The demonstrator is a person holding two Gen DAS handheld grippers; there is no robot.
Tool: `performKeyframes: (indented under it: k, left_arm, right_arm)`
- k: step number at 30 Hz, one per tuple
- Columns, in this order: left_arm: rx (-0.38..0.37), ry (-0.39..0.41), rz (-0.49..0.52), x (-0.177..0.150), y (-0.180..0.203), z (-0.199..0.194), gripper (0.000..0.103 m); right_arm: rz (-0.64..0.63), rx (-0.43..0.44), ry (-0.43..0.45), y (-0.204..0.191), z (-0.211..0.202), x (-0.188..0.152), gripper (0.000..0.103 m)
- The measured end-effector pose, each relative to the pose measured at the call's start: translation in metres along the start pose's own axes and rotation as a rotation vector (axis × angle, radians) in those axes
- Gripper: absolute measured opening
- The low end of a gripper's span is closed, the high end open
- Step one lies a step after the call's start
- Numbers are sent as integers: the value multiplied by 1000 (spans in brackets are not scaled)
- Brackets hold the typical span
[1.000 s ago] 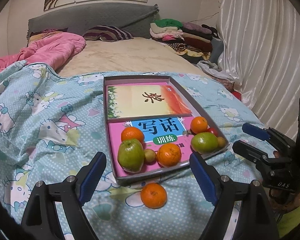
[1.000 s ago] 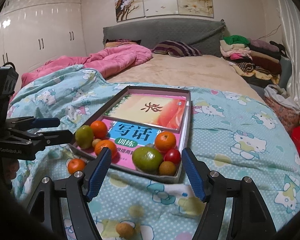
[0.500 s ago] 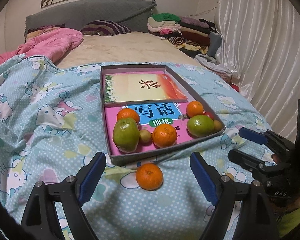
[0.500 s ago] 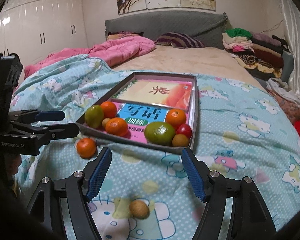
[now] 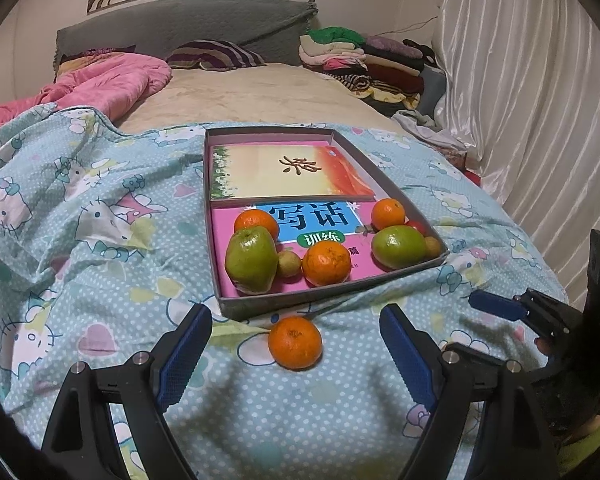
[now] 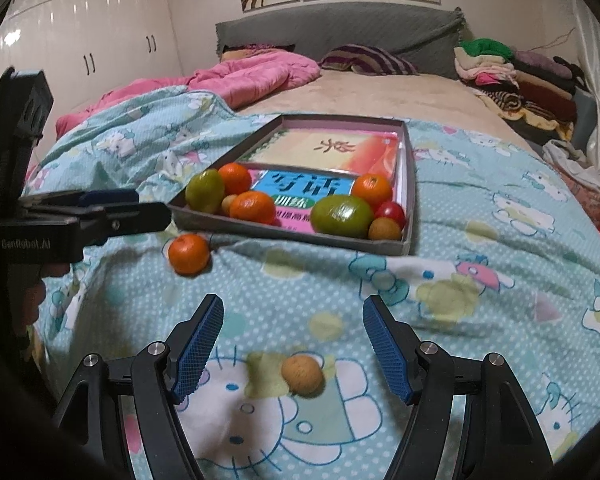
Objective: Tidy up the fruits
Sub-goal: 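Withdraw both open tools from the tray toward the mandarin and brown fruit, then grasp the mandarin with the left tool while the right tool grasps the brown round fruit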
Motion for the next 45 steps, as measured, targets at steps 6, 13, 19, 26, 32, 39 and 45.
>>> performKeyframes:
  k: [6, 13, 19, 26, 32, 39, 45]
  left_arm:
    - [6, -9, 7, -5, 2, 0, 86]
    - [5, -46, -10, -18, -3, 7, 85]
    - [9, -60, -1, -24, -5, 20, 80]
    - [-22, -82, 20, -29, -1, 36, 64]
    - [-35, -91, 37, -27, 3, 50, 44]
    - [-43, -105, 28, -25, 0, 53, 37]
    - [-94, -84, 10, -19, 3, 37, 37]
  right_arm:
    - [-14, 5, -29, -5, 2, -11, 74]
    - [-9, 5, -78, -1, 11, -22, 52]
    - [-7, -20, -116, 6, 22, -29, 31]
    - [-20, -27, -109, 5, 21, -29, 23]
    - [0, 10, -91, 4, 16, -25, 24]
    - [19, 30, -56, 4, 10, -16, 24]
    - [41, 42, -24, 10, 4, -6, 24]
Point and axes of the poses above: each gripper's, at about its wrist camera, not at the fingertips, and z roughly the way its jaws point, y to its right, x to its top, the point moved 3 cm from there along z, roughly the way its jaws point, and after that the axes turned 4 degrees about z, right-handed, at the moved point
